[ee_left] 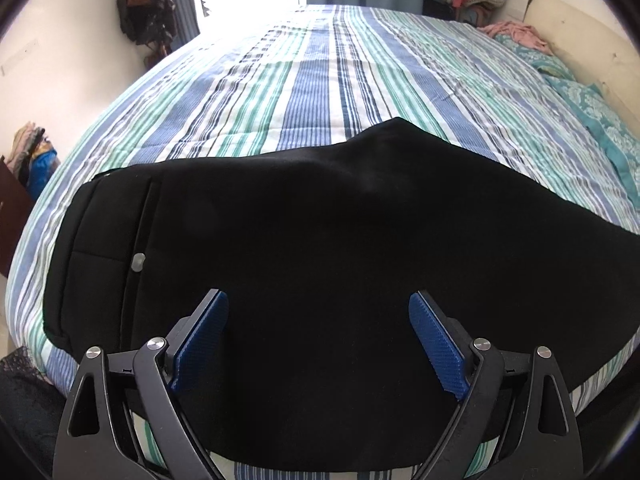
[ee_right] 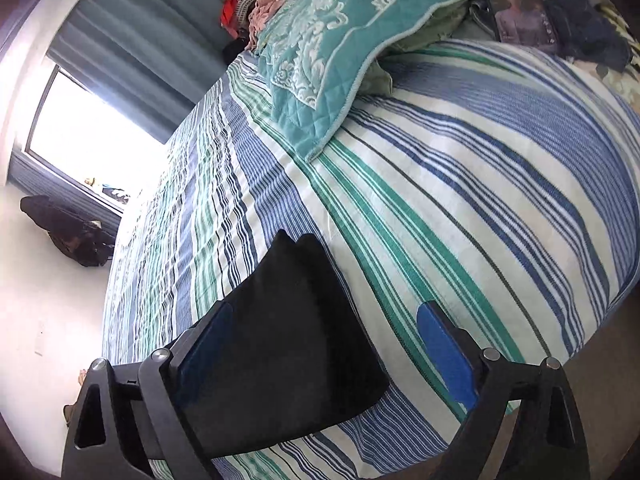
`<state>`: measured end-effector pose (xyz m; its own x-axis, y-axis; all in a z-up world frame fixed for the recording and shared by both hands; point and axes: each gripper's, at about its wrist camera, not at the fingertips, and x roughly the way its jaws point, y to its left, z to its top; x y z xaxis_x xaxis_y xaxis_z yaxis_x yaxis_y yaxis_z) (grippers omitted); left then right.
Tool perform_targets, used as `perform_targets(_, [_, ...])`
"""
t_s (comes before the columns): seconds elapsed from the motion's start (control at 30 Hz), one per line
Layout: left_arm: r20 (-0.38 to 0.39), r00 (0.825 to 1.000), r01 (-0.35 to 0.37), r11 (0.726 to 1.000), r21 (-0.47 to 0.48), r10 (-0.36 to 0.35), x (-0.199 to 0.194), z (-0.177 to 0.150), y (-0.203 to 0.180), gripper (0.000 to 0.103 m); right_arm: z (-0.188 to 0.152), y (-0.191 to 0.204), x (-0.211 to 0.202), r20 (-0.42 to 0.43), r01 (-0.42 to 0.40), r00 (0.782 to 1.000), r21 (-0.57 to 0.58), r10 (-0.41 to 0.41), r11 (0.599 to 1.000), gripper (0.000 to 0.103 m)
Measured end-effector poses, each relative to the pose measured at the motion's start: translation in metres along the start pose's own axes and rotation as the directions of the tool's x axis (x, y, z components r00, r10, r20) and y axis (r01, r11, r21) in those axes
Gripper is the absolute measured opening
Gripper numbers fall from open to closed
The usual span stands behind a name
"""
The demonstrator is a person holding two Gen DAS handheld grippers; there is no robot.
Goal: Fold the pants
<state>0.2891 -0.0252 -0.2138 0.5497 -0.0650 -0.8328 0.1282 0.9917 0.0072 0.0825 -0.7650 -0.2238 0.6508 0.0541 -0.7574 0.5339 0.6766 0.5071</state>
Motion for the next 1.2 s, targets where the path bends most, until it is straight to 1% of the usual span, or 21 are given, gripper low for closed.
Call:
perform_targets(0.03, [0.000, 1.000, -0.001, 1.000, -0.006, 0.001, -0.001, 0.000, 0.001, 0.093, -0.002, -0.002, 0.007, -0.016, -0.013, 1.000, 0.013, 0.013, 1.000, 0.079])
perform_targets(0.07, [0.000, 1.000, -0.004, 1.000, -0.012, 0.004, -0.002, -0.001, 0.003, 0.093, -0.002, -0.002, 0.013, -0.024, -0.045, 0.999, 0.022, 0.045, 0.999, 0.078])
perform_targets(0.1, [0.000, 1.000, -0.006, 1.000, -0.017, 0.006, -0.002, 0.000, 0.004, 0.093, -0.002, -0.001, 0.018, -0.035, -0.104, 0.994, 0.032, 0.105, 0.994, 0.075])
perform_targets(0.13, [0.002, 1.000, -0.007, 1.000, -0.022, 0.007, -0.003, 0.000, 0.005, 0.093, -0.004, 0.001, 0.023, -0.063, -0.161, 0.985, 0.047, 0.163, 0.986, 0.072])
perform_targets(0.17, [0.003, 1.000, -0.008, 1.000, -0.026, 0.008, -0.003, 0.000, 0.006, 0.093, -0.007, 0.004, 0.030, -0.095, -0.185, 0.977, 0.056, 0.190, 0.981, 0.072])
perform_targets(0.23, [0.001, 1.000, -0.010, 0.999, -0.031, 0.010, -0.002, -0.001, 0.006, 0.093, -0.010, 0.011, 0.041, -0.136, -0.178, 0.974, 0.042, 0.182, 0.983, 0.072])
perform_targets(0.3, [-0.003, 1.000, -0.009, 0.999, -0.031, 0.009, 0.000, -0.002, 0.006, 0.093, -0.012, 0.015, 0.049, -0.159, -0.197, 0.966, 0.069, 0.206, 0.978, 0.063])
perform_targets(0.33, [-0.005, 1.000, -0.008, 1.000, -0.029, 0.008, 0.000, -0.003, 0.005, 0.093, -0.013, 0.017, 0.053, -0.169, -0.185, 0.966, 0.075, 0.195, 0.980, 0.046])
perform_targets(0.4, [-0.006, 1.000, -0.005, 1.000, -0.025, 0.005, 0.001, -0.004, 0.003, 0.093, -0.016, 0.021, 0.061, -0.189, -0.153, 0.968, 0.077, 0.165, 0.985, 0.017])
perform_targets(0.47, [0.002, 1.000, 0.002, 1.000, -0.028, -0.002, -0.001, -0.005, 0.004, 0.093, -0.021, 0.032, 0.059, -0.152, -0.163, 0.973, 0.075, 0.173, 0.984, 0.016])
perform_targets(0.57, [0.018, 1.000, 0.018, 0.999, -0.051, -0.017, -0.006, -0.005, 0.009, 0.093, -0.027, 0.058, 0.048, -0.071, -0.290, 0.953, 0.084, 0.296, 0.953, 0.016])
perform_targets(0.63, [0.024, 0.999, 0.029, 0.997, -0.072, -0.027, -0.007, -0.007, 0.013, 0.093, -0.035, 0.084, 0.043, -0.064, -0.372, 0.924, 0.070, 0.376, 0.926, 0.016])
perform_targets(0.73, [0.030, 0.998, 0.050, 0.993, -0.104, -0.047, -0.006, -0.009, 0.020, 0.093, -0.057, 0.139, 0.041, -0.107, -0.467, 0.879, 0.014, 0.465, 0.884, 0.016])
perform_targets(0.83, [0.038, 0.997, 0.073, 0.990, -0.124, -0.069, -0.007, -0.014, 0.028, 0.093, -0.092, 0.201, 0.052, -0.151, -0.554, 0.824, -0.011, 0.546, 0.833, 0.016])
perform_targets(0.9, [0.047, 0.995, 0.088, 0.987, -0.132, -0.082, -0.009, -0.016, 0.033, 0.093, -0.118, 0.243, 0.067, -0.180, -0.585, 0.800, -0.024, 0.572, 0.811, 0.016])
perform_targets(0.93, [0.052, 0.995, 0.097, 0.986, -0.137, -0.091, -0.010, -0.017, 0.036, 0.093, -0.134, 0.265, 0.076, -0.193, -0.588, 0.798, -0.042, 0.571, 0.808, 0.016])
perform_targets(1.0, [0.061, 0.993, 0.113, 0.983, -0.146, -0.105, -0.013, -0.018, 0.040, 0.093, -0.169, 0.304, 0.094, -0.218, -0.576, 0.808, -0.090, 0.548, 0.813, 0.016])
perform_targets(1.07, [0.068, 0.991, 0.124, 0.980, -0.153, -0.115, -0.015, -0.020, 0.044, 0.093, -0.208, 0.338, 0.111, -0.243, -0.549, 0.827, -0.155, 0.507, 0.821, 0.016])
perform_targets(1.1, [0.070, 0.990, 0.130, 0.979, -0.156, -0.121, -0.016, -0.020, 0.046, 0.093, -0.228, 0.358, 0.121, -0.255, -0.516, 0.850, -0.219, 0.461, 0.828, 0.016])
perform_targets(1.17, [0.073, 0.988, 0.144, 0.976, -0.160, -0.134, -0.017, -0.021, 0.049, 0.093, -0.271, 0.396, 0.138, -0.262, -0.428, 0.899, -0.358, 0.351, 0.830, 0.023])
perform_targets(1.2, [0.073, 0.987, 0.152, 0.975, -0.163, -0.142, -0.018, -0.022, 0.050, 0.093, -0.291, 0.411, 0.149, -0.269, -0.387, 0.917, -0.416, 0.295, 0.823, 0.038])
